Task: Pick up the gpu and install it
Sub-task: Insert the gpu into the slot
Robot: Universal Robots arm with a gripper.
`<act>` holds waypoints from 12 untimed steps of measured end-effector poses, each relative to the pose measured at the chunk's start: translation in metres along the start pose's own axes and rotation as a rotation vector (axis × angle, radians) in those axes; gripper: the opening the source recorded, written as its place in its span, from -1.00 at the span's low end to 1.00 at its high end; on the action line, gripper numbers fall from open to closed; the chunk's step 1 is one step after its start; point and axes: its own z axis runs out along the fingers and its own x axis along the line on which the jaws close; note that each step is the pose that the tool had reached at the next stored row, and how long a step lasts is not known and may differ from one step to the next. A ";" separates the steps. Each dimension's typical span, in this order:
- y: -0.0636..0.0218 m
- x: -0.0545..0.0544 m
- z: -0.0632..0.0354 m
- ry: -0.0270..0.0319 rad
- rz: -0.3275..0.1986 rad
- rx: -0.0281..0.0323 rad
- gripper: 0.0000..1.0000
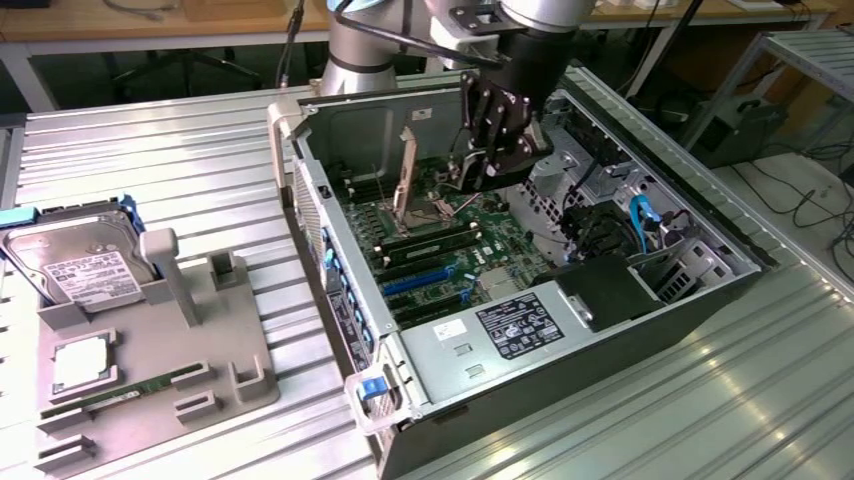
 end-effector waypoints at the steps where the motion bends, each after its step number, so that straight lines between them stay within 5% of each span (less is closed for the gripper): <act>1: 0.0000 0.000 0.0025 -0.0001 0.000 0.0001 -0.45; 12: 0.0075 -0.003 0.0323 -0.0002 0.018 -0.0011 -0.45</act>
